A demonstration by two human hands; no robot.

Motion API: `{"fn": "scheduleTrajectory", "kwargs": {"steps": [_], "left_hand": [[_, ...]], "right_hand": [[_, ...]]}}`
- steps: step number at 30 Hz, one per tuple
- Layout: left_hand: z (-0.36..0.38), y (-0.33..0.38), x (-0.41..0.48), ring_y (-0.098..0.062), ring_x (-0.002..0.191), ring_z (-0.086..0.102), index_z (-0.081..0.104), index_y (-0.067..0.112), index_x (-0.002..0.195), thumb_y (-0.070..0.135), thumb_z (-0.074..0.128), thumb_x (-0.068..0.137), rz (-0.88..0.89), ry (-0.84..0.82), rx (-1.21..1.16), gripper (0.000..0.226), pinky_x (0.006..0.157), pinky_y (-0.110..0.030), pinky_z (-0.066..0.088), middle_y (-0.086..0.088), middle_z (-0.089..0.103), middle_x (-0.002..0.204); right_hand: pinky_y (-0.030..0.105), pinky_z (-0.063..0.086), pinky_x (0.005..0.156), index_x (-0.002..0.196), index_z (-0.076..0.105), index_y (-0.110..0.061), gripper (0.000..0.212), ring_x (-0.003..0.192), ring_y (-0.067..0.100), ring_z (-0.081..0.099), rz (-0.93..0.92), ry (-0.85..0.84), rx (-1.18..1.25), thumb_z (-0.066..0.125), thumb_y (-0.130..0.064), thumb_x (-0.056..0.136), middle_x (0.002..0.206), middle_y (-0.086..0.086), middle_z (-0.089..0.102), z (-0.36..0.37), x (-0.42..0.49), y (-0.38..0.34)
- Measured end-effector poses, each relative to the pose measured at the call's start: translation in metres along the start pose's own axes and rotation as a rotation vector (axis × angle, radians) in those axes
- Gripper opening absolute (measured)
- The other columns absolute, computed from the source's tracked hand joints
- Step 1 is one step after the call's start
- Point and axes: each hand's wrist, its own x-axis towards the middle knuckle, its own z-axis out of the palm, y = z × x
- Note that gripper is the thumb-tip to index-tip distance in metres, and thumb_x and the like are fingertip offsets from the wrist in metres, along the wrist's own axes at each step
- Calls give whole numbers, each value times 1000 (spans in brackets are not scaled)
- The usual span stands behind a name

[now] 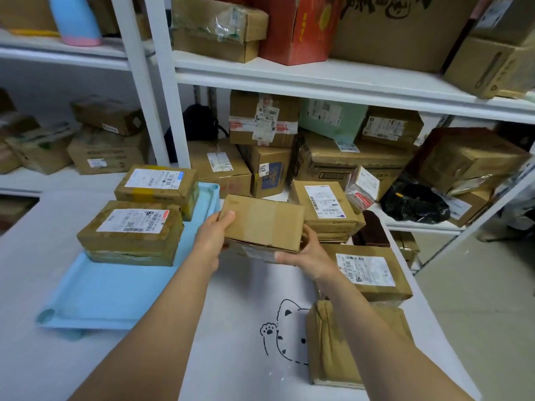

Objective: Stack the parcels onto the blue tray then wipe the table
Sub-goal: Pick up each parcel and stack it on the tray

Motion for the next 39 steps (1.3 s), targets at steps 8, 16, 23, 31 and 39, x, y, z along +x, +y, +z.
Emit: {"fn": "scheduleTrajectory", "kwargs": {"steps": [8,16,23,31,39], "left_hand": [[-25,-2,5,-21,99,56,54,26,107,48,50,90,-66,33,7,29,86,-41,47,-4,61,111],[-43,-1,-3,-23,88,60,56,13,103,51,42,94,-123,-89,75,40,69,-34,48,-5,64,98],[-52,-22,-3,-29,109,58,54,6,126,-7,64,79,-95,-236,85,49,80,-34,52,-8,60,121],[-62,-20,-12,-23,110,55,44,29,125,32,52,95,-121,-312,-66,32,99,-55,43,-3,57,120],[-78,-15,-7,-20,104,57,57,21,106,64,38,88,-177,-348,-133,50,98,-54,35,-2,64,110]], "right_hand": [[46,32,103,133,50,-28,103,122,17,50,222,66,232,42,-93,54,129,-4,58,16,8,1],[38,46,81,125,51,-31,52,112,21,56,288,222,332,42,-67,88,123,-1,60,27,11,-1],[40,44,71,107,57,-42,25,121,31,49,298,291,423,45,-21,99,127,-1,57,36,-11,18],[37,41,66,100,52,-18,43,91,25,53,248,393,467,31,16,83,107,10,62,46,-27,21],[39,37,85,91,56,-17,20,88,17,54,257,459,478,38,-7,89,88,2,62,56,-35,18]]}}
